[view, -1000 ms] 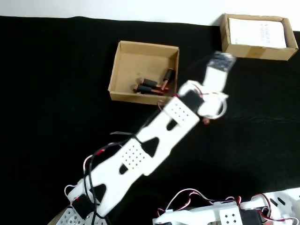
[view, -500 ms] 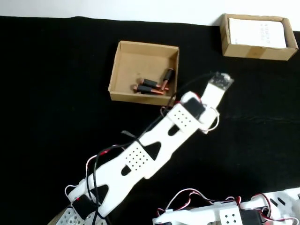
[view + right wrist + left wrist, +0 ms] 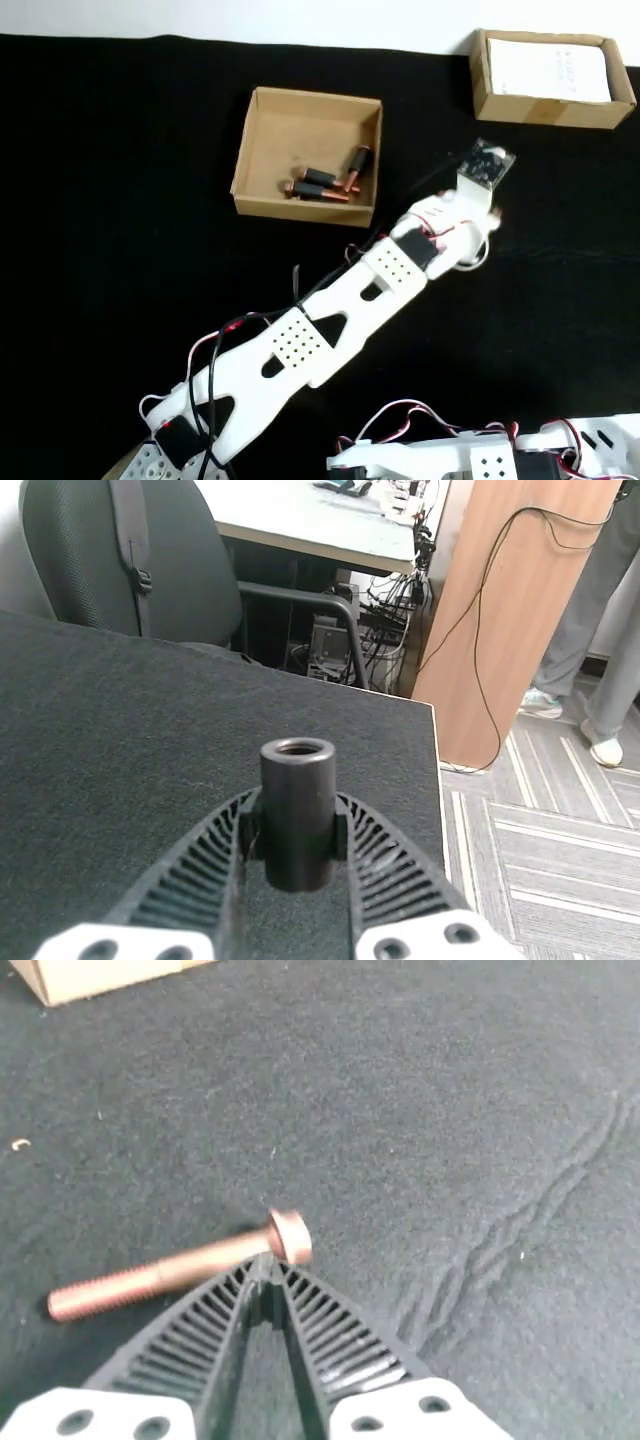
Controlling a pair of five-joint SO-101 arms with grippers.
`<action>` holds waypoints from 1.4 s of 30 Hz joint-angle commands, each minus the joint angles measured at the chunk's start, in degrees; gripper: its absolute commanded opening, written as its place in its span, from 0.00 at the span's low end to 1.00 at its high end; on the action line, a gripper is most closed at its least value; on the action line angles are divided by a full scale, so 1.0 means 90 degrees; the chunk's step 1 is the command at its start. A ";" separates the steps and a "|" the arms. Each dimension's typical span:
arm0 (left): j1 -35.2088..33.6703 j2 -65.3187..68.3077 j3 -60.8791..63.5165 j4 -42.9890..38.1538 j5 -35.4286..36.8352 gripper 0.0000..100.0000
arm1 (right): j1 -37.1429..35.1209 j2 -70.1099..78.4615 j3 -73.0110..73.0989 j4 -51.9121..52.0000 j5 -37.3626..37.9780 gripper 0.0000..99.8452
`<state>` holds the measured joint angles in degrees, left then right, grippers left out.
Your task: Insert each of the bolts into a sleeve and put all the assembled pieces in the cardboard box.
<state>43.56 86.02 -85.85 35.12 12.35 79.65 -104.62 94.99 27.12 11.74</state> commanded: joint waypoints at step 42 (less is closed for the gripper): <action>-0.0513 -0.1079 -0.0982 0.2413 -0.6418 0.21 | -0.1529 -0.0054 0.0816 -0.0982 0.0908 0.01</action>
<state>39.52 76.00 -92.53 63.16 -43.38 67.34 -104.62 95.08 20.79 17.98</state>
